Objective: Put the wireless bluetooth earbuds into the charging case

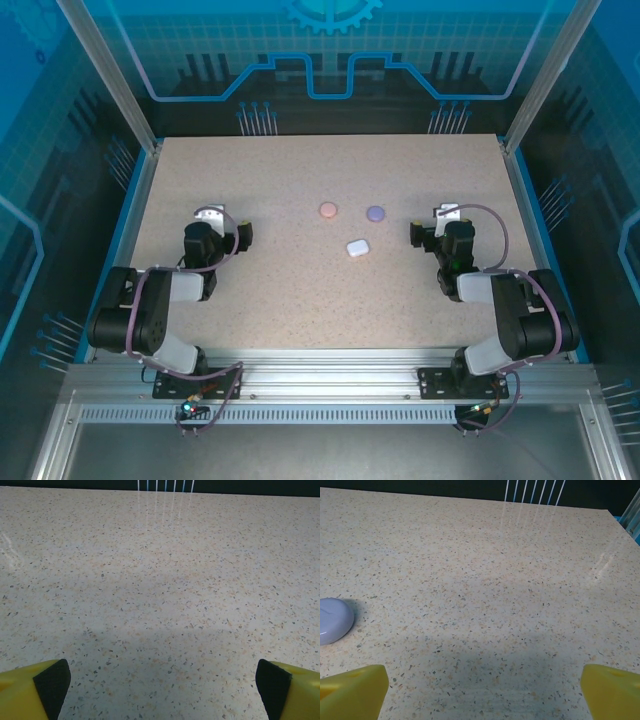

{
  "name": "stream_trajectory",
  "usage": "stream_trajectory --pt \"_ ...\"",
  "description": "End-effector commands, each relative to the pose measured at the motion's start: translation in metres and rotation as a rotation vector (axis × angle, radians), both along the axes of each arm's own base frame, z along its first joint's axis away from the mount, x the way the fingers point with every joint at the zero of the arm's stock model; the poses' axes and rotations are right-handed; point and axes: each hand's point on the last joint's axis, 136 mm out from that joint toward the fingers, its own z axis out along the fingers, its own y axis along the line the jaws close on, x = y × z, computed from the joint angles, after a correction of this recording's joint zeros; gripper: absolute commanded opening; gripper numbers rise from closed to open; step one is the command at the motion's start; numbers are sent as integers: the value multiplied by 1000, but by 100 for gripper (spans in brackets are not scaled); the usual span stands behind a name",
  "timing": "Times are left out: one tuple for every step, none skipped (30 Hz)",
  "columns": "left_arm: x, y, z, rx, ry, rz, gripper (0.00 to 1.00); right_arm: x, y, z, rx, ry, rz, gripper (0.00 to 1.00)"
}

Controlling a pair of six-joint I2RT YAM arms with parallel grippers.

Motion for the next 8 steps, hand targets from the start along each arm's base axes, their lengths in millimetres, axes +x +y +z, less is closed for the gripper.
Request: stream_trajectory --pt "2 -2 4 -23 -8 -11 99 3 -1 2 15 -11 7 100" --pt "3 -2 5 -23 -9 -10 99 3 -1 3 14 -14 7 100" --pt "2 -1 4 -23 -6 -9 99 4 -1 3 16 -14 8 100" --pt "2 -1 4 -23 -7 -9 99 3 -1 3 16 -15 8 100" --pt "2 -1 4 -24 -8 -9 99 3 -1 3 15 -16 9 100" --pt "2 -2 4 -23 -8 -10 99 3 -1 3 16 -18 9 100" --pt "2 -1 4 -23 -7 -8 99 3 -1 3 16 -17 11 100" --pt "2 -1 4 -23 -8 -8 99 3 -1 3 15 -18 11 100"
